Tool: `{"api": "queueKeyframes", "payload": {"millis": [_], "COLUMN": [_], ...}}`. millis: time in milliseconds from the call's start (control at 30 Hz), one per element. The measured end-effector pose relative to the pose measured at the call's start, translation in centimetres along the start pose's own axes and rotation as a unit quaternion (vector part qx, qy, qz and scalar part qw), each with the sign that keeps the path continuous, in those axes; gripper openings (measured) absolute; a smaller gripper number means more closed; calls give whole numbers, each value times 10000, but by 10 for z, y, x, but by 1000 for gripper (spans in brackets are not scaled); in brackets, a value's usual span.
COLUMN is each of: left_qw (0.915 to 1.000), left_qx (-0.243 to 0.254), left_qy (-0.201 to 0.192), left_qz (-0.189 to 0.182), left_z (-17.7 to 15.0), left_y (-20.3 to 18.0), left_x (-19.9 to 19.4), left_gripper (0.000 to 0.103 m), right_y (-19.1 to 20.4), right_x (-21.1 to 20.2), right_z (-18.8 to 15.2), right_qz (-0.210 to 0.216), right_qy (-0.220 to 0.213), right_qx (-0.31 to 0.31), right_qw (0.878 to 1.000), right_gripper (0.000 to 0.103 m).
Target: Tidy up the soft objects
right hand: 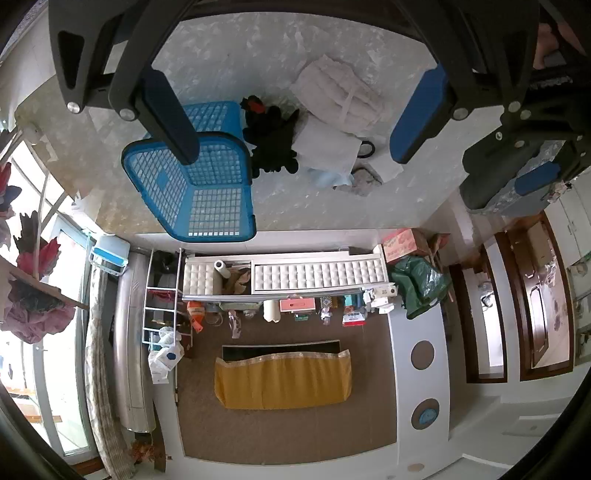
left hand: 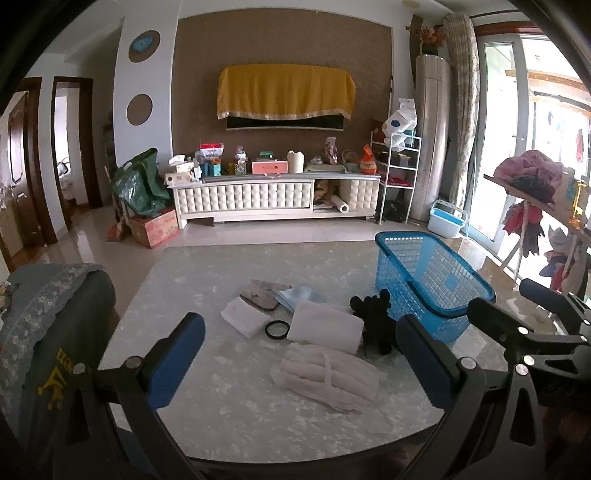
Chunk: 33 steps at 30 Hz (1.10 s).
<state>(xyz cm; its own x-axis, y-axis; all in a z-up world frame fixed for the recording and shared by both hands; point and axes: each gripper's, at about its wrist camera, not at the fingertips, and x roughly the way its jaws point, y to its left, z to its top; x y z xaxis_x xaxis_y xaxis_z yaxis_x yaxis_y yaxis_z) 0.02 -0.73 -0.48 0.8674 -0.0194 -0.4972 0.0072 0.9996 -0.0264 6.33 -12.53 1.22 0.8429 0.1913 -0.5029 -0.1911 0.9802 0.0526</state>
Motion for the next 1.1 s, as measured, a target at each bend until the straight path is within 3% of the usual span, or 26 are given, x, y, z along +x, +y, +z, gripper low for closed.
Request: {"api": "queueKeyframes", "payload": {"millis": [1100], "left_qw": [10000], "left_qx": [65], "left_qy": [-8], "left_qz": [-18], "left_z": [-3], "left_y": [-5], "left_x": [4], "left_gripper": [103], "right_y": [2], "right_x": [-2], "right_z": [-4], "right_qz": [25], "right_qy": [100], "right_qx": [-4], "right_qw": [9999], "right_gripper": [103]}}
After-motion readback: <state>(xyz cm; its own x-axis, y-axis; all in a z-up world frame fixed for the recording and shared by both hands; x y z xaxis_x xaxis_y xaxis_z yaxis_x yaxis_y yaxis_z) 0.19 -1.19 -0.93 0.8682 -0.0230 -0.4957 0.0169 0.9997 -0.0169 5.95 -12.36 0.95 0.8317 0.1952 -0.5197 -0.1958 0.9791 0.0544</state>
